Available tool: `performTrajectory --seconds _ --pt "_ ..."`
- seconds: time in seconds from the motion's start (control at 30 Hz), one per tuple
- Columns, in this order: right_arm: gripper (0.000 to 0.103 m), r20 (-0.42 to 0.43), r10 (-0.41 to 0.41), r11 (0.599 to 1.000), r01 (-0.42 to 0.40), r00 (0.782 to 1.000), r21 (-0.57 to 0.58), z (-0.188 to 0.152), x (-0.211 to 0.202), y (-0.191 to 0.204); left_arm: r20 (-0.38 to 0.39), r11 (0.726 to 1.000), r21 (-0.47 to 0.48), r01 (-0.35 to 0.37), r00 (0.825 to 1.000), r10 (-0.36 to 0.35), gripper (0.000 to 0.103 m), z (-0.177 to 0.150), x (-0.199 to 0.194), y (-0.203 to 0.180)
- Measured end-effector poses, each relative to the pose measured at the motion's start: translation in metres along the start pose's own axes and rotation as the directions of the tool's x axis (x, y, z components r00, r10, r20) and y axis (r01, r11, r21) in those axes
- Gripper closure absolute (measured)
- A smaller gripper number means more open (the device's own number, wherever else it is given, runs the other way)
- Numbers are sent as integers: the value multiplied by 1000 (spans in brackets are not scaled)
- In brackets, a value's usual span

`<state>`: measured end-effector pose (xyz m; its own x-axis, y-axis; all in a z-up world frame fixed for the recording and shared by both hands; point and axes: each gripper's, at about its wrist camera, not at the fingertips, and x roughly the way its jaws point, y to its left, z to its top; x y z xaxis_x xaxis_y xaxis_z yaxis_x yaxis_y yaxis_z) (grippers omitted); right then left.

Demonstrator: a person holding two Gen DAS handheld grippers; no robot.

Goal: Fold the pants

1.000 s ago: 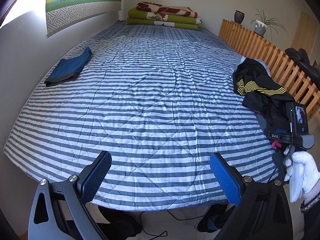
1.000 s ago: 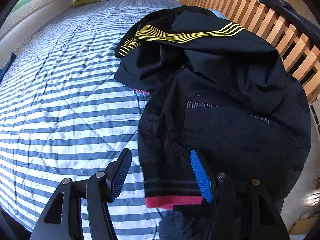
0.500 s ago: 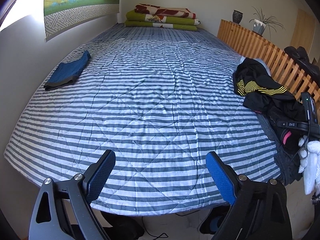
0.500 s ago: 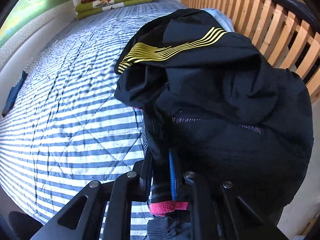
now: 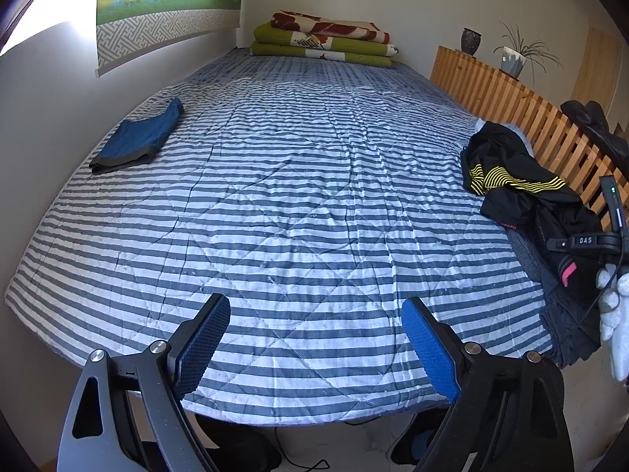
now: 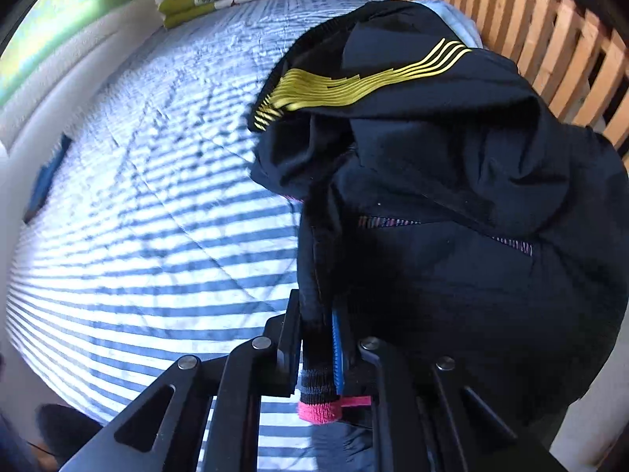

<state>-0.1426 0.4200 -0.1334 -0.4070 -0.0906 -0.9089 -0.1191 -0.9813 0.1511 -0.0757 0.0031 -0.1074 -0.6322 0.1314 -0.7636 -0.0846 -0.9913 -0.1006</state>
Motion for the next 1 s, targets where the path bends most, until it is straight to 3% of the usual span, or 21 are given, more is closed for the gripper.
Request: performTrajectory --seconds 0.27,0.43,0.53,0.73,0.8,0.83,0.9,1.0 --pt "91 60 141 990 -140 988 -26 17 -55 46 22 1000 -26 4 1000 -3 13 -1 -7 20" --pt "92 90 217 974 -210 972 -83 33 -57 99 35 998 -56 -11 999 12 13 -4 -13 41" --pt "92 90 300 947 -286 950 -143 32 -60 146 39 997 -77 -26 999 29 13 -5 -16 56" --pt "92 -14 454 863 -443 891 -244 26 -37 266 41 986 -142 -91 994 97 13 -7 -23 95" --pt "92 -79 496 816 -496 864 -298 24 -26 305 38 980 -158 -116 992 124 13 -9 -27 108" --pt "91 -104 499 801 -504 860 -322 20 -20 320 37 979 -163 -124 991 131 13 -10 -28 114" --pt "88 -141 462 806 -481 876 -346 15 -8 339 38 977 -163 -139 988 147 13 -11 -31 122" --pt "88 -192 427 805 -469 883 -365 5 -1 337 34 977 -157 -144 988 151 13 -10 -30 130"
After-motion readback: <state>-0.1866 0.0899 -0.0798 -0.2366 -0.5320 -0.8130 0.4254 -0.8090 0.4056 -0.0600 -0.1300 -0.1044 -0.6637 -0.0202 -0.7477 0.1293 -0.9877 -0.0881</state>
